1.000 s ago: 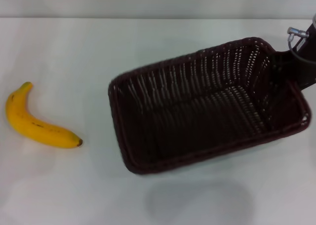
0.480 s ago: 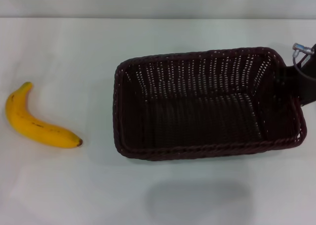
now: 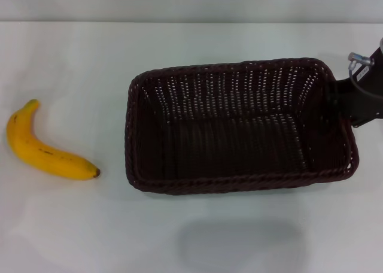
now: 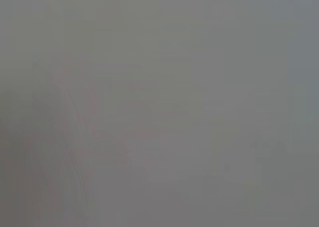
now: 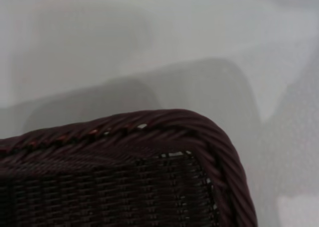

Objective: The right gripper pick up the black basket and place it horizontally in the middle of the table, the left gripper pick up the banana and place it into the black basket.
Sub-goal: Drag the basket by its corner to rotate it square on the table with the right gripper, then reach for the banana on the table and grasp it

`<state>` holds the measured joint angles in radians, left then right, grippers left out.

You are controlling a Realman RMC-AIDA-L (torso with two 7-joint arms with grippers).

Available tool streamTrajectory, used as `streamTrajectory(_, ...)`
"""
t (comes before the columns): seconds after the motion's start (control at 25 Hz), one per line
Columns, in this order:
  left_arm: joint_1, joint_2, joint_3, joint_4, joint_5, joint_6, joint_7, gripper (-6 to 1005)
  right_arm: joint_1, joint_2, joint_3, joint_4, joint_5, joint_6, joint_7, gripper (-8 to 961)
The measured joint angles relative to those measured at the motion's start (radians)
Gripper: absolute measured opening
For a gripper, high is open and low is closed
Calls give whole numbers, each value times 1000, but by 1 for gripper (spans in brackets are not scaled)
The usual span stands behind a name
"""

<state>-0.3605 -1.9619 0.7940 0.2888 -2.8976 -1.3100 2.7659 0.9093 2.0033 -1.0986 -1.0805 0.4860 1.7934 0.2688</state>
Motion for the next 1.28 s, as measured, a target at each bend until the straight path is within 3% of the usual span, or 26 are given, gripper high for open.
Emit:
streamTrajectory(0.16, 3, 0, 1, -4, 0, 0, 0, 894, 6, -10, -20, -7, -7, 13, -14, 166)
streamTrajectory(0.28, 6, -1, 2, -6, 1, 0, 0, 894, 12, -16, -28, -27, -12, 34, -14, 376)
streamTrajectory(0.48, 15, -3, 1, -7, 2, 0, -3, 895, 16, -29, -23, -81, -17, 72, -8, 376)
streamTrajectory(0.64, 20, -4, 1, -7, 3, 0, -9, 894, 17, -54, -21, -153, -17, 95, 3, 377)
streamTrajectory(0.76, 20, -5, 2, -6, 25, 8, -24, 893, -10, -56, -19, -246, -31, 60, -10, 377)
streamTrajectory(0.88, 20, -6, 2, 1, 82, 39, -78, 892, -79, -36, -17, -355, -48, -53, -71, 377)
streamTrajectory(1.04, 18, -3, 2, 12, 162, 71, -182, 889, -229, 9, 21, -428, 22, -330, -288, 377)
streamTrajectory(1.28, 53, -9, 2, 140, 390, 198, -498, 887, -455, 5, 85, -388, 407, -693, -790, 378)
